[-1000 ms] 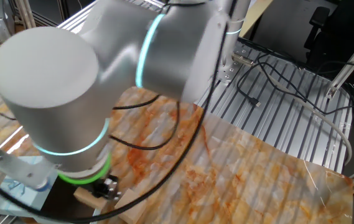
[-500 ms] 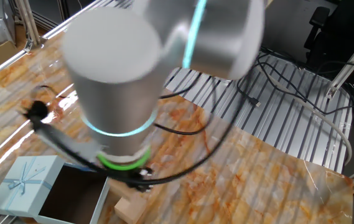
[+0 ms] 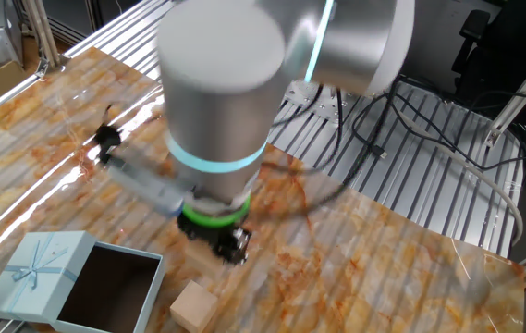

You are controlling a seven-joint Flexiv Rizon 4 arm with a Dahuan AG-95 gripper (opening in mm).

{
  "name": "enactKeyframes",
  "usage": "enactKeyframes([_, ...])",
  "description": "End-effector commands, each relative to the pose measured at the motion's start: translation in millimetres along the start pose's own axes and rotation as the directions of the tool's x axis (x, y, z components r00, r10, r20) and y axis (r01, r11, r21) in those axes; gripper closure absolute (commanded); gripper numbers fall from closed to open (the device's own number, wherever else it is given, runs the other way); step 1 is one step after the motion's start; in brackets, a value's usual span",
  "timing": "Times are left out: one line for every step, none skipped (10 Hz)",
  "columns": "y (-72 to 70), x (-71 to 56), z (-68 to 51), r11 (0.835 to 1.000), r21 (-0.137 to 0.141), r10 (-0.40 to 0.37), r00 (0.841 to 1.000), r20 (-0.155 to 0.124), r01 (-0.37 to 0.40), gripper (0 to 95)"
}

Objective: Take everything out of the gift box

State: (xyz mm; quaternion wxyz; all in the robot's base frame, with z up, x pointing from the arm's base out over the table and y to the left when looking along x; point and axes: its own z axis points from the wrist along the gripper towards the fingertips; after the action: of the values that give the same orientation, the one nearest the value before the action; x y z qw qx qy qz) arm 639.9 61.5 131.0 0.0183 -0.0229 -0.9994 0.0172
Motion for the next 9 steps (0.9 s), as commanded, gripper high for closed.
enactKeyframes([0.2,5.8,10.5,1.000,-0.022,0.005,1.000,-0.005,-0.005,95.0])
enactKeyframes([-0.4,9.6,15.2,1.000,-0.026,0.008,1.000,0.000,-0.008,95.0])
enactKeyframes([-0.7,14.2,20.5,0.999,-0.037,0.014,1.000,0.004,-0.014,95.0])
enactKeyframes([-0.6,15.8,23.2,0.999,-0.040,0.016,1.000,0.007,-0.016,95.0])
enactKeyframes([-0.4,17.8,31.6,0.999,-0.047,0.024,1.000,0.014,-0.023,95.0])
enactKeyframes([0.0,17.9,35.9,0.998,-0.049,0.030,0.999,0.012,-0.029,95.0])
enactKeyframes([0.1,19.2,43.2,0.998,-0.060,0.036,0.999,0.016,-0.035,95.0])
enactKeyframes([0.1,19.5,47.9,0.998,-0.060,0.037,0.999,0.023,-0.036,95.0])
enactKeyframes([0.8,18.4,53.9,0.997,-0.066,0.044,0.999,0.030,-0.042,95.0])
